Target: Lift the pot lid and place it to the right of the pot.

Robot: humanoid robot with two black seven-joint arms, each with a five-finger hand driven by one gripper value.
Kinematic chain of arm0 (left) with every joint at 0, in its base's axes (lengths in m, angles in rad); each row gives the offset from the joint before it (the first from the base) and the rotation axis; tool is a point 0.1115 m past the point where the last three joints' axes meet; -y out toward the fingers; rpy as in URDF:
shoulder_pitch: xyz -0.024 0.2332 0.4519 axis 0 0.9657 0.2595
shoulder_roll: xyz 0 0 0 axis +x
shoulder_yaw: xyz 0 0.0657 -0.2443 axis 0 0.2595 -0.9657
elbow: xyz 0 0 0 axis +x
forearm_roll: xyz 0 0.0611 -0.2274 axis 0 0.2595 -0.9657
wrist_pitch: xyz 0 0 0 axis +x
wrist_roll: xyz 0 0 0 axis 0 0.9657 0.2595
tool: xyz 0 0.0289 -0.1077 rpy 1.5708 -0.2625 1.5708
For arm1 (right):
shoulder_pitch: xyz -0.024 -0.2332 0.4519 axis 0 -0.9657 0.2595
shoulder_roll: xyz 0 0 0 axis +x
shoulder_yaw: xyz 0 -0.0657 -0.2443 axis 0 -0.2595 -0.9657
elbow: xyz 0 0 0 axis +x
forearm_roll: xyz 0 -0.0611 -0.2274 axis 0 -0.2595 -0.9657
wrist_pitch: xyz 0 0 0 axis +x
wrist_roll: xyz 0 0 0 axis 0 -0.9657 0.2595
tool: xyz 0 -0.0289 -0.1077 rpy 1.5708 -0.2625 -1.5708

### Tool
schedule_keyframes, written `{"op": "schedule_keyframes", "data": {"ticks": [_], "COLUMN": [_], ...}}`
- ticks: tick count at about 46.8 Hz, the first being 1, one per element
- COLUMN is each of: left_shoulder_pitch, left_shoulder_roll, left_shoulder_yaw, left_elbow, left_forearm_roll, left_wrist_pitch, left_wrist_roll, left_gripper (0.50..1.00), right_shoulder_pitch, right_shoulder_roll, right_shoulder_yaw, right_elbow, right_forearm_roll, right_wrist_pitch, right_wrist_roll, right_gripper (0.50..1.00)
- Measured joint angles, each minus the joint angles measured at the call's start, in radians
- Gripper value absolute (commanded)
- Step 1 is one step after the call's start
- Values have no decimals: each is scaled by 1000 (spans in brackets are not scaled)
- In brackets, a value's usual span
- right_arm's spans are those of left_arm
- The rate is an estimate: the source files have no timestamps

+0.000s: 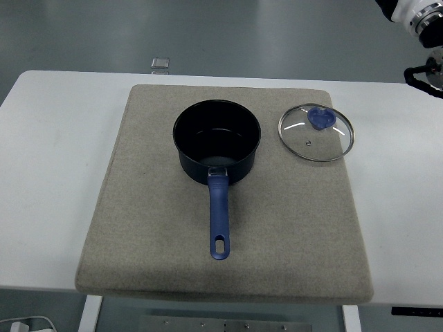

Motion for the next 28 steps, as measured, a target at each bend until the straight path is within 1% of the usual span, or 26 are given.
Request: {"op": "schedule_keyframes", "data": {"ticks": [2, 7, 11, 15, 18, 23, 28], "left_shoulder_pitch": [0, 0, 0, 0, 0, 0, 0], "left_shoulder_roll": [0, 0, 0, 0, 0, 0, 0], "left_shoulder_yaw": [0, 0, 0, 0, 0, 0, 0], "left_elbow": [0, 0, 0, 0, 0, 0, 0], "left_forearm_roll": [0, 0, 0, 0, 0, 0, 0], "left_wrist_pitch": [0, 0, 0, 0, 0, 0, 0], "left_wrist_roll": [0, 0, 0, 0, 0, 0, 0], "left_gripper": [1000, 1000, 1000, 1000, 1000, 1000, 1000], "right_shoulder_pitch": [-8, -34, -58, -78, -86, -94, -104], "right_shoulder_roll": [0, 2, 5, 7, 7, 7, 8], "right_shoulder_yaw": [0, 0, 0, -2, -1, 1, 4], "right_elbow": [0, -2, -1, -1, -2, -9, -28], "right_forearm_roll": [30, 49, 42, 31, 24, 15, 18], "right_wrist_pitch": [-1, 0, 24, 66, 94, 152, 174], "right_wrist_roll": [-12, -16, -9, -3, 11, 60, 71], "right_gripper": [901, 901, 901, 901, 901, 901, 901]}}
